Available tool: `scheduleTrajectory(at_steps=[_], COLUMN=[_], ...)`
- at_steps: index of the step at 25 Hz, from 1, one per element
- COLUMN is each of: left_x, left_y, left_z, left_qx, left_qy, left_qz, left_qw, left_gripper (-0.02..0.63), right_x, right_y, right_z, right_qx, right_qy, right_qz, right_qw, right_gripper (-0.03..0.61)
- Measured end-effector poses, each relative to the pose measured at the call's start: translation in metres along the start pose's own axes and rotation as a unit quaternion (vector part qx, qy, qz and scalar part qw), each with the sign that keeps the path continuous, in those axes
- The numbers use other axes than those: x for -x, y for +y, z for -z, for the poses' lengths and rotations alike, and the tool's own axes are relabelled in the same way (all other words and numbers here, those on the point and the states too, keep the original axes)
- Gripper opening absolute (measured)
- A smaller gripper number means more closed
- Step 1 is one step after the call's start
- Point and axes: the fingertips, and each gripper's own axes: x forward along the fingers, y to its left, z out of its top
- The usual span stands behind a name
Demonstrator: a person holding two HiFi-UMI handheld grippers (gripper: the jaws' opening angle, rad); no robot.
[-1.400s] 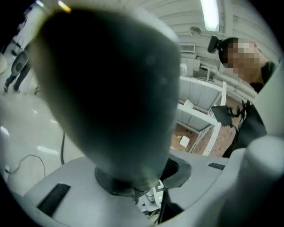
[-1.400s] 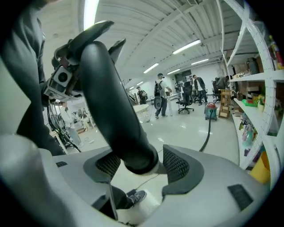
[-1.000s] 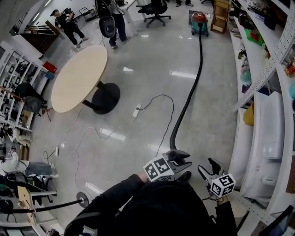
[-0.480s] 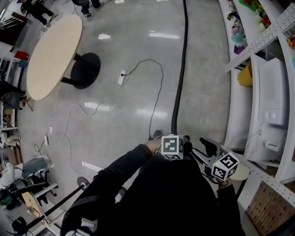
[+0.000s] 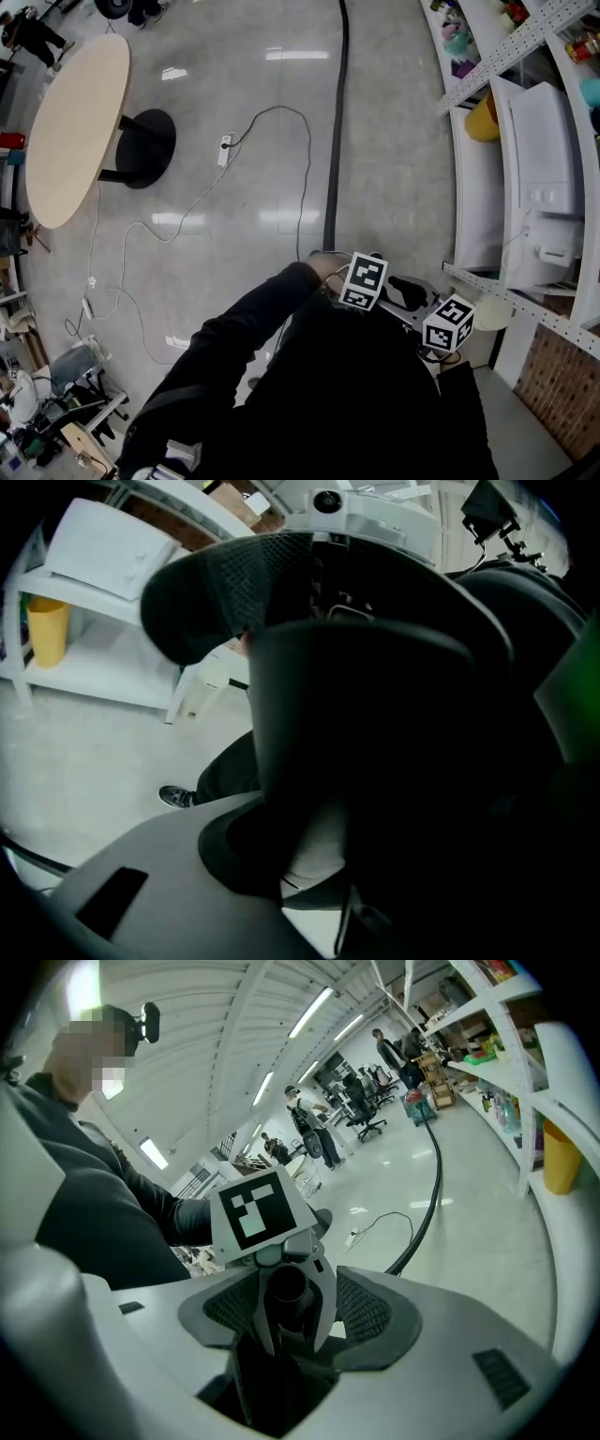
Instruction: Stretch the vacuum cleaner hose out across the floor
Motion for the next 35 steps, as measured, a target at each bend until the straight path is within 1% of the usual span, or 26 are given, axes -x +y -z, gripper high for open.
scheduleTrajectory(at_steps=[3,5,7,9,12,14,15,16,17,18,19,20,21,22,23,25,27,29,31,33,35], left_x=[-0.009,-0.015,-0.019,-0.02,-0.023,-0.025,-0.024,-0.023,-0.02,-0.017,-0.014,-0.012,-0.01,-0.009,-0.008,-0.004,0.005,0.011,0.009,0.002,-0.01], left_y=[-0.007,-0.006,-0.001,0.005,0.018,0.03,0.038,0.048,0.061,0.075,0.089,0.103,0.113,0.119,0.121,0.115,0.11,0.111,0.114,0.115,0.117], left_z=[0.006,0.007,0.007,0.005,-0.004,-0.014,-0.021,-0.027,-0.031,-0.033,-0.032,-0.026,-0.018,-0.008,0.003,0.02,0.034,0.042,0.041,0.034,0.024], left_qx=[-0.017,-0.018,-0.012,-0.008,0.006,0.027,0.043,0.063,0.089,0.118,0.147,0.175,0.202,0.226,0.248,0.29,0.326,0.352,0.367,0.375,0.377], left_qy=[0.017,0.017,0.012,0.003,-0.025,-0.063,-0.089,-0.12,-0.154,-0.187,-0.214,-0.234,-0.247,-0.255,-0.26,-0.273,-0.285,-0.293,-0.302,-0.31,-0.314], left_qz=[0.011,0.01,0.0,-0.016,-0.042,-0.064,-0.08,-0.103,-0.134,-0.17,-0.206,-0.237,-0.26,-0.275,-0.283,-0.285,-0.285,-0.291,-0.292,-0.284,-0.272], left_qw=[0.9996,0.9996,0.9999,0.9998,0.9988,0.9956,0.9919,0.9854,0.9749,0.9605,0.9435,0.9264,0.9113,0.8991,0.8891,0.8721,0.8552,0.8401,0.8301,0.826,0.8279], left_gripper=[0.137,0.137,0.137,0.137,0.137,0.137,0.137,0.14,0.151,0.176,0.209,0.248,0.28,0.288,0.288,0.288,0.288,0.288,0.288,0.288,0.287], right_x=[-0.014,-0.019,-0.02,-0.021,-0.02,-0.016,-0.014,-0.012,-0.009,-0.006,-0.003,0.001,0.004,0.008,0.013,0.022,0.029,0.033,0.033,0.026,0.014], right_y=[0.007,0.008,0.007,0.008,0.001,-0.008,-0.014,-0.021,-0.028,-0.037,-0.048,-0.061,-0.075,-0.09,-0.105,-0.134,-0.169,-0.206,-0.236,-0.256,-0.269], right_z=[0.009,0.018,0.025,0.03,0.034,0.036,0.037,0.037,0.038,0.04,0.042,0.046,0.05,0.057,0.067,0.093,0.125,0.162,0.199,0.23,0.254], right_qx=[-0.036,-0.059,-0.066,-0.043,0.009,0.024,0.03,0.038,0.047,0.058,0.069,0.077,0.077,0.072,0.064,0.048,0.041,0.043,0.041,0.032,0.019], right_qy=[0.005,0.011,0.017,0.026,0.029,0.027,0.03,0.036,0.046,0.055,0.064,0.069,0.071,0.072,0.075,0.089,0.117,0.16,0.197,0.221,0.237], right_qz=[-0.032,-0.053,-0.058,-0.05,-0.03,-0.02,-0.013,-0.005,0.003,0.012,0.02,0.028,0.037,0.044,0.053,0.07,0.092,0.113,0.123,0.12,0.108], right_qw=[0.999,0.997,0.996,0.997,0.999,0.999,0.999,0.999,0.998,0.997,0.995,0.994,0.994,0.994,0.994,0.992,0.988,0.98,0.972,0.967,0.965], right_gripper=[0.267,0.263,0.243,0.169,0.158,0.156,0.155,0.155,0.154,0.153,0.153,0.153,0.153,0.153,0.153,0.153,0.153,0.153,0.154,0.154,0.154])
